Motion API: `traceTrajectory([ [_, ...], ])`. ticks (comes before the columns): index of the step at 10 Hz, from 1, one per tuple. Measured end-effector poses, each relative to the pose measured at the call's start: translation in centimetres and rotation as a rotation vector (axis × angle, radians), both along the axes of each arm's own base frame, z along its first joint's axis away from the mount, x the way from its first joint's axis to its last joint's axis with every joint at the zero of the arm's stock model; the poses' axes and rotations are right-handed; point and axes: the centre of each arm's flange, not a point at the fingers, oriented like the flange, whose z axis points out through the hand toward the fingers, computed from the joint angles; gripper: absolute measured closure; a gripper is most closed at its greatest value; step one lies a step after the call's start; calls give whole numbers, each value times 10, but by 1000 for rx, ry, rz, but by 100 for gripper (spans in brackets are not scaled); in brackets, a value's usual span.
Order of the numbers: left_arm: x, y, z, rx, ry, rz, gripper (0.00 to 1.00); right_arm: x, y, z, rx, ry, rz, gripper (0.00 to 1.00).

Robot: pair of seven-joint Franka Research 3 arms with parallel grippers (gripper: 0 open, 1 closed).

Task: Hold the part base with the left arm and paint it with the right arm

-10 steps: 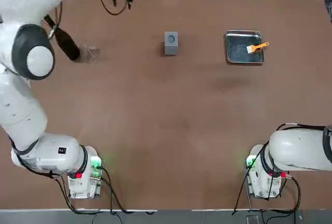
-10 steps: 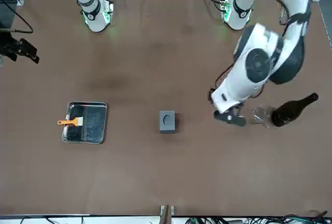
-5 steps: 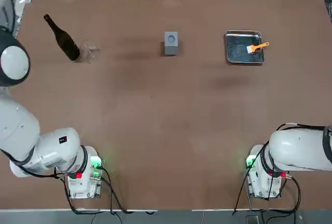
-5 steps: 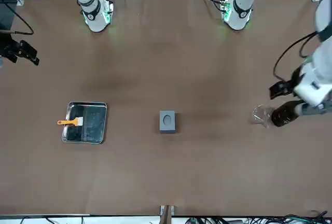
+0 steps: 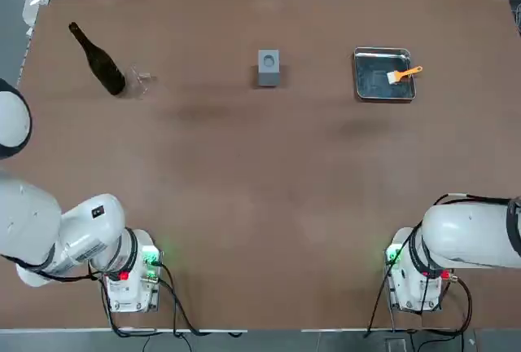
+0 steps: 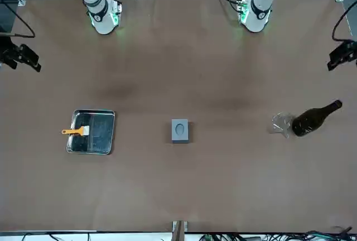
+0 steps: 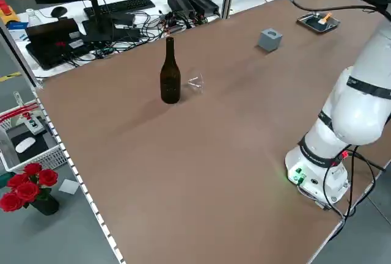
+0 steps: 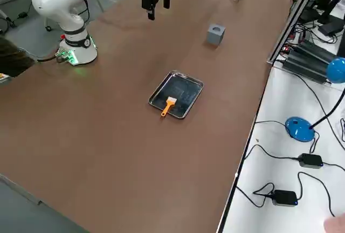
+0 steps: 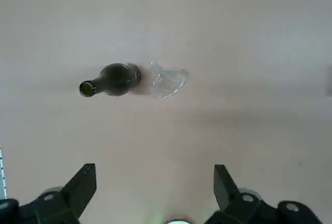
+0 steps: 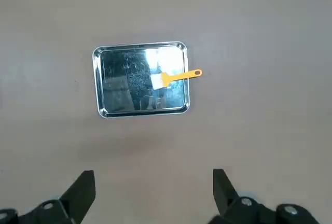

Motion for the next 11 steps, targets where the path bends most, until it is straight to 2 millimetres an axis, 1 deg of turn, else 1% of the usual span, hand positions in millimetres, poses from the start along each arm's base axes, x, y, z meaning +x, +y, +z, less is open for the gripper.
traceTrajectory([
  [2,-11,-2,13,-18,-16,0,2,0,1,0,0,-1,1,0],
  [3,-12,-2,15,-20,-18,1,2,0,1,1,0,-2,1,0],
  [7,-12,-3,12,-21,-13,-2,2,-7,1,10,-2,-9,0,0],
  [8,-12,-6,12,-22,-13,-7,2,-8,1,11,-2,-10,0,0],
  [10,-12,-19,12,-22,-12,-31,2,-8,2,11,-2,-9,0,0],
  [11,-12,-19,12,-22,-12,-28,2,-8,2,11,-2,-9,0,0],
])
